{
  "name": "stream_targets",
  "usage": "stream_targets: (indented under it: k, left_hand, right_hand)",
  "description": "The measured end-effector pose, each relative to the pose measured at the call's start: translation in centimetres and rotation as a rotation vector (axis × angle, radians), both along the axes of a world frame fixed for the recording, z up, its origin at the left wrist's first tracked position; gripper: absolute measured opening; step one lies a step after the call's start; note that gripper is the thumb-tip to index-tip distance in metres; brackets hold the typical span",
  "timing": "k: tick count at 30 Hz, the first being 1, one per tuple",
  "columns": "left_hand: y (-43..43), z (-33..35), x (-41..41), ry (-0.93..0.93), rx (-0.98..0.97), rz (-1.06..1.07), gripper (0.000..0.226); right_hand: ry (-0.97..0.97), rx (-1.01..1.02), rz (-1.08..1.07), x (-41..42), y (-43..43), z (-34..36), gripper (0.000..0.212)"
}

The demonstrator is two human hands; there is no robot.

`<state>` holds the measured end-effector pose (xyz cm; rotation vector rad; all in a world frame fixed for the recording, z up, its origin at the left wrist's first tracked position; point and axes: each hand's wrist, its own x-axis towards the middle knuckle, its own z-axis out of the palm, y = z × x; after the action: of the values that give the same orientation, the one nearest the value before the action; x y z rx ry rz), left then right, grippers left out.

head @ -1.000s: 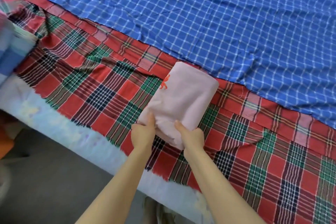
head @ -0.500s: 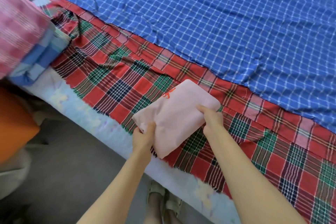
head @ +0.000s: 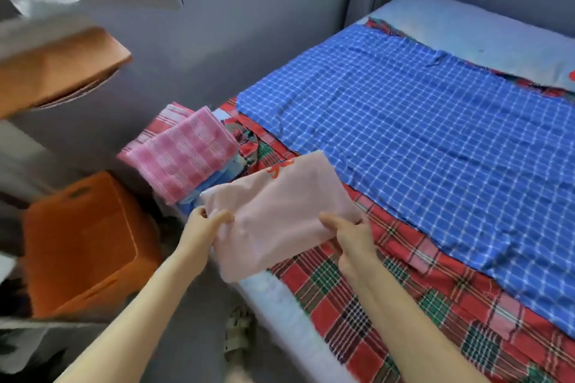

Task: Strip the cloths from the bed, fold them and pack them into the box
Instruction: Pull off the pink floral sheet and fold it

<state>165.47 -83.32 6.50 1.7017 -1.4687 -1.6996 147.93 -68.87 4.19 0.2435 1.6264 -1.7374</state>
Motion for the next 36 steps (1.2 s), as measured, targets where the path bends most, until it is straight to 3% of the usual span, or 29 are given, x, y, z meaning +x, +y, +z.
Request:
stream_targets:
  k: [7, 12, 16, 18, 21, 23, 26, 31, 33, 36]
  left_hand:
    - [-20.8, 3.6, 5.5, 0.041, -0.135, 0.02, 0.037]
    - [-35.4, 4.1, 6.9, -0.034, -0.175, -0.073, 0.037]
    - [-42.4, 1.8, 6.6, -0.121, -0.193, -0.072, 0.046]
    - [-45.2, -0.9, 6.1, -0.261, -0.209, -0.17, 0.06]
    - [-45.2, -4.8, 5.2, -0.477, -0.142, -0.444, 0.07]
    - [-45.3, -6.2, 4.7, -0.576, -0.112, -0.525, 0.078]
    - [-46.8, -5.8, 2.9, -0.617, -0.33, -0.394, 0.064]
    - [-49.3, -3.7, -3.0, -0.453, -0.646, -0.344, 0.031]
    - [-50.1, -4.4, -6.8, -0.38, -0.546, -0.343, 0.026]
    - [-51.2, -7.1, -14.5, -0.126, -0.033, -0.167, 0.018]
  right_hand:
    - [-0.054, -0.028, 0.192, 4.8, -19.4, 1.6, 0.043]
    - [-0.062, 0.071, 0.222, 7.3, -33.0, 1.7, 0.038]
    - [-0.071, 0.223, 0.275, 8.4, -38.2, 0.6, 0.032]
    - [-0.112, 0.366, 0.354, 9.4, -39.5, -1.2, 0.042]
    - [-0.035, 0.637, 0.646, 9.5, -38.9, -5.1, 0.081]
    - [0.027, 0.746, 0.849, 8.2, -39.3, -5.4, 0.082]
    - [0.125, 0.705, 0.889, 4.7, -40.6, -4.2, 0.04]
    - [0.317, 0.815, 0.651, -3.3, -42.2, -3.2, 0.039]
    - [0.372, 0.896, 0.66, -5.9, -42.1, -3.9, 0.036]
    - [0.504, 1.071, 0.761, -9.6, -42.0, -6.1, 0.04]
